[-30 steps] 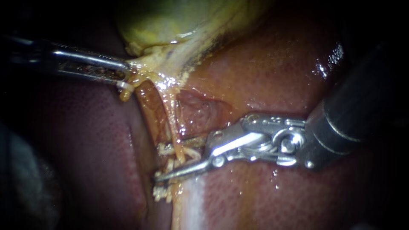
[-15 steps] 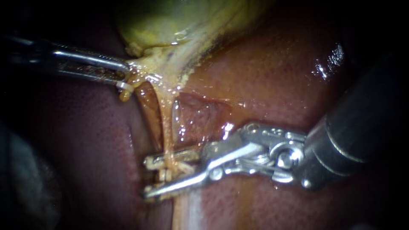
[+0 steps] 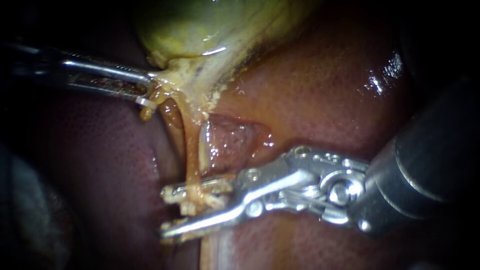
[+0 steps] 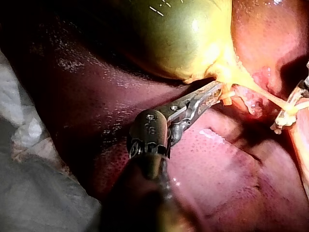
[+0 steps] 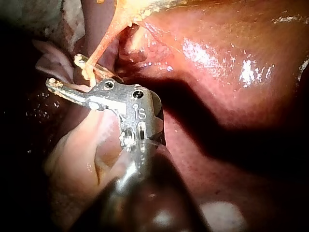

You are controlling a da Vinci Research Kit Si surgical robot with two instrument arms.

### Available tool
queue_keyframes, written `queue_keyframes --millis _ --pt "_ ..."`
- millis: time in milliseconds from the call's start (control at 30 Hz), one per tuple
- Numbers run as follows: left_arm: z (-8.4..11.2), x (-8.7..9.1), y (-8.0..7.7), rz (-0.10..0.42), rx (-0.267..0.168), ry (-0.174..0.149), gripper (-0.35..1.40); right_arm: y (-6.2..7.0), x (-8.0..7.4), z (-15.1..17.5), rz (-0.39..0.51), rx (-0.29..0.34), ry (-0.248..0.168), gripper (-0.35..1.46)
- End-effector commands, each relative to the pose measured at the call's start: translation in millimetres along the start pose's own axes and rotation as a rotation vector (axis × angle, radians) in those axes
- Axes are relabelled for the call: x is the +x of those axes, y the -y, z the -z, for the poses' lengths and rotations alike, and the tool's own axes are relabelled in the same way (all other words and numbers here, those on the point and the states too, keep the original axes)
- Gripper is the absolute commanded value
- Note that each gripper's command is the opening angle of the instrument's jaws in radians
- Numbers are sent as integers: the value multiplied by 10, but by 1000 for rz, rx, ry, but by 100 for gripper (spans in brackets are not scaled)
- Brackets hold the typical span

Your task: Clipping first clip right tube

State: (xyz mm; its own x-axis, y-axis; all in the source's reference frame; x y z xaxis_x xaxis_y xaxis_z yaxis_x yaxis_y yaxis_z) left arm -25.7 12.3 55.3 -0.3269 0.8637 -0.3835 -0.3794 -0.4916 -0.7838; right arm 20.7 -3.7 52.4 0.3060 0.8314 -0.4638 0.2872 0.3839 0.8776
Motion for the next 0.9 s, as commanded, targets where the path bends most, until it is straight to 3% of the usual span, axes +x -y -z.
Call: queue_keyframes --millis 33,667,900 --pt "0 0 0 0 0 0 -35 0 -1 1 0 0 1 45" --pt "0 0 0 0 0 0 -35 -12 -2 6 -75 -4 2 18" --pt "0 0 0 0 0 0 -35 -15 -3 10 -122 -20 -11 -12"
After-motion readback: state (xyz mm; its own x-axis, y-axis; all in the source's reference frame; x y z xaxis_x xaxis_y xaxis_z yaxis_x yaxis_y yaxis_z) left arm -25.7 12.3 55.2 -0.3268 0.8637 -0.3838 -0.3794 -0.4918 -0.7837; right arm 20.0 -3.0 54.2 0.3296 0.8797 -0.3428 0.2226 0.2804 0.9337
